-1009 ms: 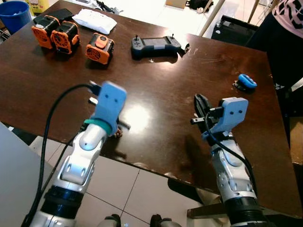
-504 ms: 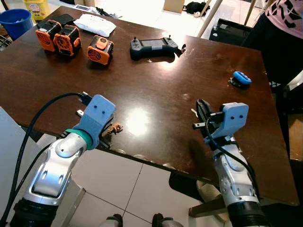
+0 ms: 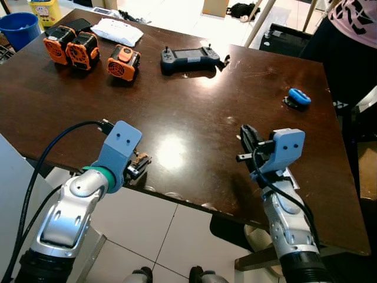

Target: Hang keys on a hook

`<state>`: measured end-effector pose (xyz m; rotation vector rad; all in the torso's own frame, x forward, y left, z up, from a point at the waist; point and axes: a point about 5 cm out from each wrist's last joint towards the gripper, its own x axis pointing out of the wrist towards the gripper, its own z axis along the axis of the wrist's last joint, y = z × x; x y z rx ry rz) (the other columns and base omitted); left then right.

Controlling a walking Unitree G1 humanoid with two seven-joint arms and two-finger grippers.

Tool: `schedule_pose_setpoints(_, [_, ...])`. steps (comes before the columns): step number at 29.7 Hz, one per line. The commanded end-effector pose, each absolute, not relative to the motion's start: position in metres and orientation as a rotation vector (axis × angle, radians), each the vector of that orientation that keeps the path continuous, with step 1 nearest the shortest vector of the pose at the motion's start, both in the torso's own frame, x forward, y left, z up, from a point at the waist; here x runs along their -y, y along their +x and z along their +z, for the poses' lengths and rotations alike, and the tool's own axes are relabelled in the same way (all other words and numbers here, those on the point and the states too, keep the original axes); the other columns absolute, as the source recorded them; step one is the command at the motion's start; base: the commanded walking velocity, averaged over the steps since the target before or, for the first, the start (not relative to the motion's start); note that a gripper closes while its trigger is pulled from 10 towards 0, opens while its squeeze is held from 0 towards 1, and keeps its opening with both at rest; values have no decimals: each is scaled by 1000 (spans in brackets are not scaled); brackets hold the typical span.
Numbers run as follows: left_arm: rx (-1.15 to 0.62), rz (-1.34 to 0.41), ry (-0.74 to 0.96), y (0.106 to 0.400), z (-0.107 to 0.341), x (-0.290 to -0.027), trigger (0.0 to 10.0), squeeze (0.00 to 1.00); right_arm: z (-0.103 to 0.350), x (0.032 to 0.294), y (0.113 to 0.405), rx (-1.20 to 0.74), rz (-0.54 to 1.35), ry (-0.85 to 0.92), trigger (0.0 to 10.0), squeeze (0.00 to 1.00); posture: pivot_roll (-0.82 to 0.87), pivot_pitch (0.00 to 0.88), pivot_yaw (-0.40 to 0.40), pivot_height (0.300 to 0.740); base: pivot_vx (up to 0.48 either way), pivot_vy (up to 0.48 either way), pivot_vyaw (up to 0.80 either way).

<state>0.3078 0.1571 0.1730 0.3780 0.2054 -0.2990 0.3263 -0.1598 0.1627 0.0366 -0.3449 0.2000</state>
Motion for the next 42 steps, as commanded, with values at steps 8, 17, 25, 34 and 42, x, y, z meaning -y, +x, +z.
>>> schedule_pose_setpoints(8, [-292, -326, 357, 307, 152, -143, 10000, 0, 155, 163, 323, 321, 187, 34, 10000, 0, -14, 186, -6, 740, 0, 0, 0])
schedule_pose_setpoints(17, [-319, -232, 337, 311, 139, -123, 10000, 0, 154, 162, 324, 312, 190, 34, 10000, 0, -11, 190, -8, 740, 0, 0, 0])
schedule_pose_setpoints(25, [-333, -152, 387, 315, 132, -130, 5451, 0, 153, 162, 323, 313, 189, 34, 10000, 0, -16, 191, -5, 740, 0, 0, 0])
schedule_pose_setpoints(34, [-348, -83, 384, 316, 128, -137, 0, 0, 153, 162, 324, 311, 188, 34, 10000, 0, -10, 187, -6, 740, 0, 0, 0])
schedule_pose_setpoints(42, [-353, -78, 382, 315, 124, -137, 3686, 0, 153, 161, 325, 313, 193, 34, 10000, 0, -9, 182, -9, 740, 0, 0, 0])
